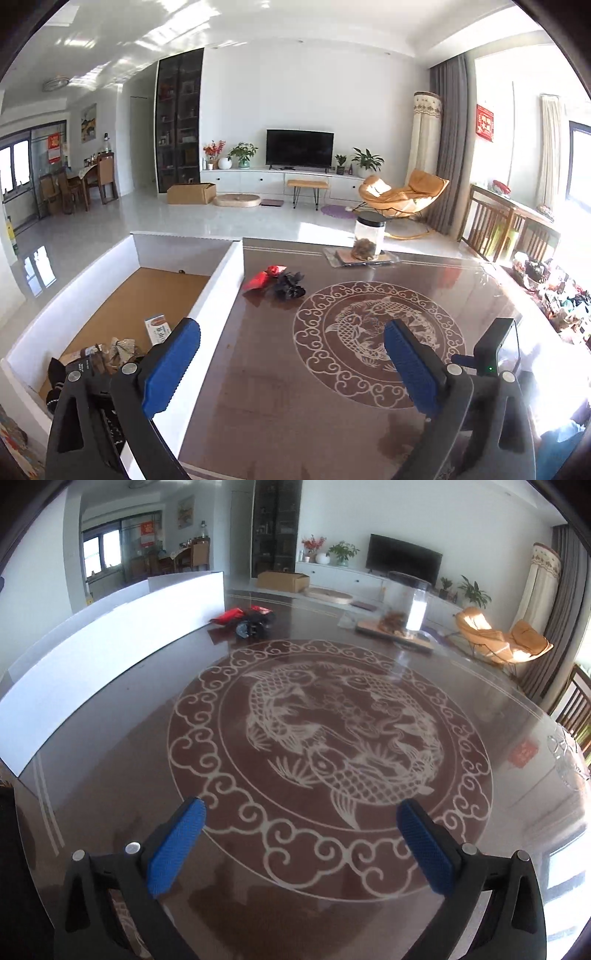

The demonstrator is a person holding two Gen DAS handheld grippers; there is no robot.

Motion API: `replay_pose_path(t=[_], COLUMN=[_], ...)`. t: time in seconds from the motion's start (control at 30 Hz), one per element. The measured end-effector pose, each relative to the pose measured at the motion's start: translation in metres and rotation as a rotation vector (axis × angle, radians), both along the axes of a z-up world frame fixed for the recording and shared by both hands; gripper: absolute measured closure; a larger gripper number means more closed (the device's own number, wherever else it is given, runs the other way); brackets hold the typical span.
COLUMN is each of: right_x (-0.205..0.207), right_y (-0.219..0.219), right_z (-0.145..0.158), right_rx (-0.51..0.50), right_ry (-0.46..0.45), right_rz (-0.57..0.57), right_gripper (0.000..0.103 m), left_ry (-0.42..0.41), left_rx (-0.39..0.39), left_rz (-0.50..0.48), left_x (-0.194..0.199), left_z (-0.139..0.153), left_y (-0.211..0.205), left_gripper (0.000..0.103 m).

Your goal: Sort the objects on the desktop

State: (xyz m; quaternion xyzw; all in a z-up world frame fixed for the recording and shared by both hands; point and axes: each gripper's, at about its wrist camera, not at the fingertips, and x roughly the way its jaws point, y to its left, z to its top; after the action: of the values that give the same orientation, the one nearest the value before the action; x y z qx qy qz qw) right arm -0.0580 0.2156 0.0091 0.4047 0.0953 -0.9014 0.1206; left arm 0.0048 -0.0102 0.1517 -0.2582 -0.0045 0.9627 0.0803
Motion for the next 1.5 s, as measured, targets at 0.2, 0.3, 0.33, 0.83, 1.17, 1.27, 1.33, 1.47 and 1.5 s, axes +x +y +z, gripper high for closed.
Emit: replay_pose_path(t=[0.2,0.3,0.33,0.83,1.17,1.27,1.33,1.47,1.5], right_x=[0.011,0.015,0.015,0.013,0.010,0.010,0.010,0.011,0.010], right_y=[0.037,0.026,0.022,0.020,0.022,0.022,0.022,0.022,0.022], right_z=[-0.014,-0.018,-0.019,-0.027,-0.029,-0.029,-0.029,-0.028,-0.028], right_rx=[-0.034,-0.015,0.001,0.000,-0.031,-0.031,-0.031,-0.031,-0.031], right_ry=[-0.036,-0.045,-0.048,-0.088,-0.109,-0.109,-0.109,-0.109,-0.109], right_rz=[-0.085,-0.056,-0.046,-0.044,-0.047,-0.047,-0.047,-0.047,-0.047], right_gripper=[0.000,0.000,0.000,0.000,0.000,0.000,0.000,0.000,0.000], left_ry=[-0.151,-0.232,-0.259,-0.429,-0.443,-0.439,-0.443,-0.439,-0.439], left_rx=[-0.080,-0.136,-0.150,-0.104,-0.116,-0.117,-0.116,-0.116,-0.116], left_rz=[-0.111,-0.111,-0.105,0.001,0.025,0.024,0.028,0.029,0.030], left_x=[-0.020,-0.030,-0.031,-0.052,-0.051,-0.051,-0.052,-0.052,-0.052], left_z=[-0.058,-0.096,-0.109,-0.175,-0.178,-0.178,-0.179,-0.179,-0.179], left_y=[0.066,0.080,0.080,0.054,0.051,0.051,0.050,0.051,0.051], left_gripper=[0.002,0.002,0.002,0.002,0.001,0.001,0.000,0.000,0.000])
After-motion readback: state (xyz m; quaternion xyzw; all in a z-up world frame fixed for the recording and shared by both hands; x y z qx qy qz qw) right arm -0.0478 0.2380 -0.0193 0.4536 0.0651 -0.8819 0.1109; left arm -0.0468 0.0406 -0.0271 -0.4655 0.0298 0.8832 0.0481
